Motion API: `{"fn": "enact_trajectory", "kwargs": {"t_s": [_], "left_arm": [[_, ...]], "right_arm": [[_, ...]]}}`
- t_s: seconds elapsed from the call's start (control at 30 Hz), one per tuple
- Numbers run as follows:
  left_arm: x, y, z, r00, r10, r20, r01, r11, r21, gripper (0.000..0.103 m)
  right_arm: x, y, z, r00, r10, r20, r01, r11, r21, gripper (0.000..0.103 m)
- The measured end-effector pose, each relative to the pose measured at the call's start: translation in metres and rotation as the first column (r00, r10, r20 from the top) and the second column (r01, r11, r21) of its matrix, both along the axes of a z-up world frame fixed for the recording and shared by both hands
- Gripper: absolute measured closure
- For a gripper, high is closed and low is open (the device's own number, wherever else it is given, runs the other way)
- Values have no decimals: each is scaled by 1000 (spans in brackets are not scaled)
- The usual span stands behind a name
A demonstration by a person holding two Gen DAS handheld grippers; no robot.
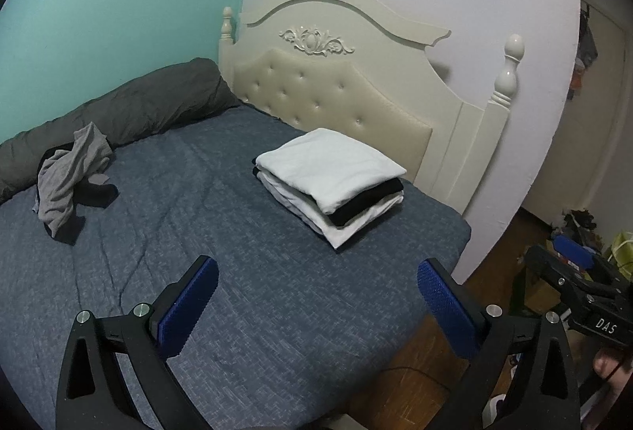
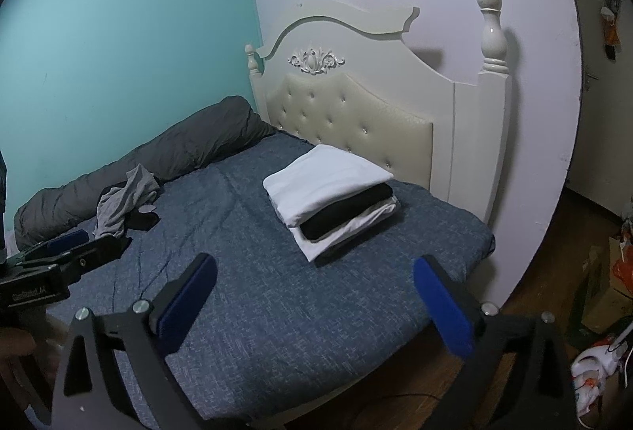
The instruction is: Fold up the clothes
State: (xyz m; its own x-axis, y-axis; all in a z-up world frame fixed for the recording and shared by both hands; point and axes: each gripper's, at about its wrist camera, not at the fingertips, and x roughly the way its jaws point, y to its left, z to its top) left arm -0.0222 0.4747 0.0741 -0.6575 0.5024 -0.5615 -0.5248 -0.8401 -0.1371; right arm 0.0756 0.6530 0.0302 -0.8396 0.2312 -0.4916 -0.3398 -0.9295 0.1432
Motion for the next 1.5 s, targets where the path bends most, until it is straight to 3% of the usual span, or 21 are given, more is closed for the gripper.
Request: {"fn": "enact_trajectory", "kwargs": {"t_s": [1.5], "left_arm": [[32, -24, -10, 1000, 3, -14, -4, 1000, -15, 0]], "right_arm": [[16, -24, -8, 1000, 10, 4, -10, 1000, 5, 1]]}}
